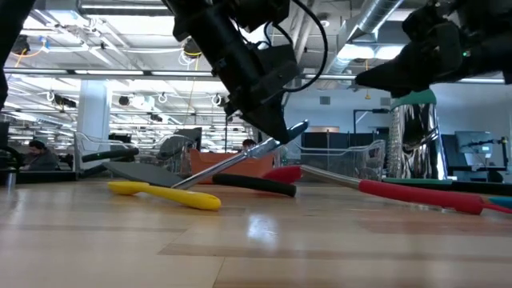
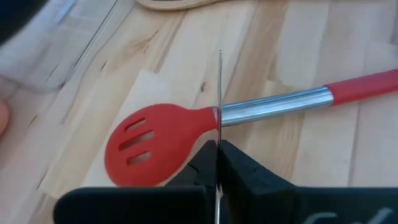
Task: Pick & Place Kitchen Items
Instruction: Put the silver table knife into the orange bin
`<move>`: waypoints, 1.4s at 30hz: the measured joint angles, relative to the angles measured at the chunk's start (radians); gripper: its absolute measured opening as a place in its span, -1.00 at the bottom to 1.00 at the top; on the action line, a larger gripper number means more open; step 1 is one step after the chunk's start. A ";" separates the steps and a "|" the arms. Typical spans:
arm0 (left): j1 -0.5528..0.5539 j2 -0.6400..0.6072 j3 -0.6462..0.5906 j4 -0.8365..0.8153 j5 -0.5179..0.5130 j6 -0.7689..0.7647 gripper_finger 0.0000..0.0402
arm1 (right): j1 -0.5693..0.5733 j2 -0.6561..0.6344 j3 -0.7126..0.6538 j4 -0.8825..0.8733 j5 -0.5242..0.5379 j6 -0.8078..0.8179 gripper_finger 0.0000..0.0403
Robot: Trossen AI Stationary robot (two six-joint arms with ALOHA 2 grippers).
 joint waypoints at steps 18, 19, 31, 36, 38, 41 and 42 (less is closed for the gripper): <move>0.000 0.000 0.000 0.018 0.000 0.023 -0.99 | -0.162 0.499 0.169 0.145 -0.187 0.074 0.09; 0.000 0.000 0.000 0.018 0.000 0.023 -0.99 | -0.167 0.520 0.184 0.145 -0.198 0.074 0.07; 0.000 0.000 0.000 0.027 0.000 0.023 -0.99 | -0.182 0.607 0.261 0.121 -0.282 0.074 -0.19; 0.000 0.000 0.000 0.037 0.000 0.023 -0.99 | -0.182 0.606 0.261 0.107 -0.311 0.068 -0.29; 0.000 0.000 0.000 0.038 0.000 0.023 -0.99 | -0.182 0.606 0.261 0.105 -0.326 0.064 -0.36; 0.000 0.000 0.000 0.042 0.000 0.023 -0.99 | -0.182 0.606 0.261 0.108 -0.328 0.060 -0.46; 0.000 0.000 0.000 0.043 0.000 0.023 -0.99 | -0.182 0.606 0.261 0.108 -0.328 0.052 -0.50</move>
